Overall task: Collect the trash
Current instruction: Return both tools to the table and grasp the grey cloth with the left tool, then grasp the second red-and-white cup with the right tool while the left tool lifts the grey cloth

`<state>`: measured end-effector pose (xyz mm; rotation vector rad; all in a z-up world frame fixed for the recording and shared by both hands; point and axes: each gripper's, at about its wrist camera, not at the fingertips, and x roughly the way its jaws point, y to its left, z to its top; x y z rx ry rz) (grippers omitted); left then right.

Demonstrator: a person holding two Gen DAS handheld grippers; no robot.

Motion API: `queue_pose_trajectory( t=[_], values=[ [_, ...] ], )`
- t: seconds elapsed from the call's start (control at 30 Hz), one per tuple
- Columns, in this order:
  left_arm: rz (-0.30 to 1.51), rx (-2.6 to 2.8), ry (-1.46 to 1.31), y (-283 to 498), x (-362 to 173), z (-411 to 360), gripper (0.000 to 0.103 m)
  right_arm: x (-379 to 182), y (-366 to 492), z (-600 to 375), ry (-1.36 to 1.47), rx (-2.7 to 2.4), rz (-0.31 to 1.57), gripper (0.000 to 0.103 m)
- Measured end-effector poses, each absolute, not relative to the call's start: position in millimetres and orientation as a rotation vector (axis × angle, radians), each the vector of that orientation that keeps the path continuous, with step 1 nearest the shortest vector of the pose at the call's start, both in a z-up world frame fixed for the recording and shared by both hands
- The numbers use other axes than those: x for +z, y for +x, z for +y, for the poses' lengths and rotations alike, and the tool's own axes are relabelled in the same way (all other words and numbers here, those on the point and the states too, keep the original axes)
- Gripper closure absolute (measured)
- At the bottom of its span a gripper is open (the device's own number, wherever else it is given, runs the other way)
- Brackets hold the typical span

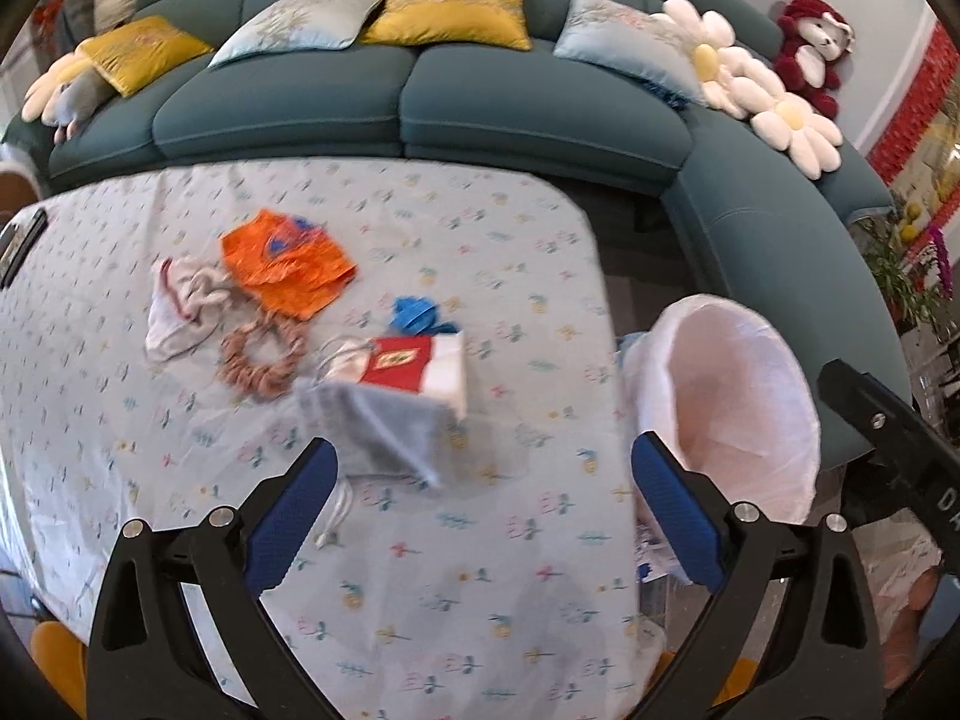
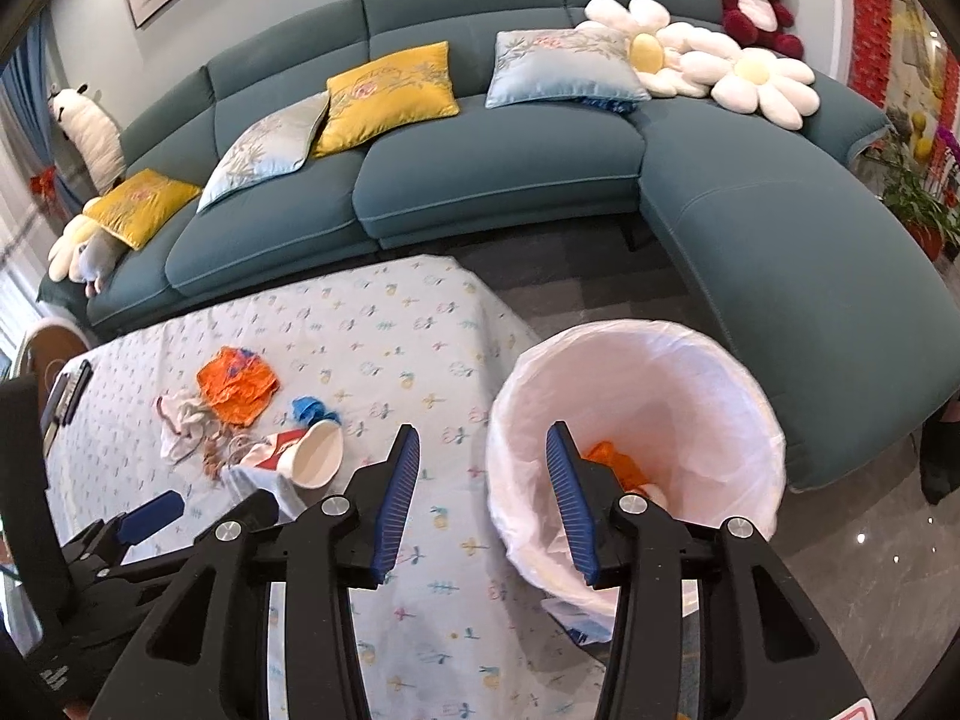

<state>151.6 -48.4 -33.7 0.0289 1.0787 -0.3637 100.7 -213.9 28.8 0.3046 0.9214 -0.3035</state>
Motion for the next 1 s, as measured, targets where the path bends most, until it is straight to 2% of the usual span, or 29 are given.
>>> queue_pose_trajectory(
  t=[0.47, 0.57, 0.63, 0.7, 0.73, 0.77, 0.8, 0.87, 1.0],
  values=[
    [1.213, -0.322, -0.036, 181.2, -95.3, -22.6, 0.009, -14.7, 132.1, -181.8, 0.294, -0.239, 1.027, 0.059],
    [1.228, -0.328, -0.049, 189.2, -103.3, -26.4, 0.013, -21.0, 139.3, -178.7, 0.295, -0.229, 1.042, 0.059],
    [1.251, -0.34, -0.051, 193.6, -111.0, -28.8, 0.022, -25.8, 144.7, -175.5, 0.297, -0.216, 1.055, 0.059],
    [1.269, -0.349, -0.042, 195.8, -118.3, -29.8, 0.041, -28.9, 149.0, -171.8, 0.29, -0.205, 1.063, 0.059],
    [1.275, -0.353, -0.042, 196.1, -120.7, -29.3, 0.045, -30.6, 151.5, -169.1, 0.289, -0.197, 1.067, 0.059],
    [1.28, -0.355, -0.041, 195.8, -123.2, -27.5, 0.056, -31.7, 153.4, -166.4, 0.288, -0.192, 1.07, 0.059],
    [1.286, -0.361, -0.042, 195.7, -125.7, -25.2, 0.074, -33.5, 155.7, -163.4, 0.287, -0.187, 1.074, 0.059],
    [1.309, -0.375, -0.056, 195.6, -130.5, -19.2, 0.096, -37.3, 161.1, -157.8, 0.298, -0.169, 1.084, 0.059],
    [1.305, -0.361, -0.09, 191.4, -131.5, 3.4, 0.098, -45.5, 172.9, -142.2, 0.329, -0.126, 1.103, 0.059]
  ],
)
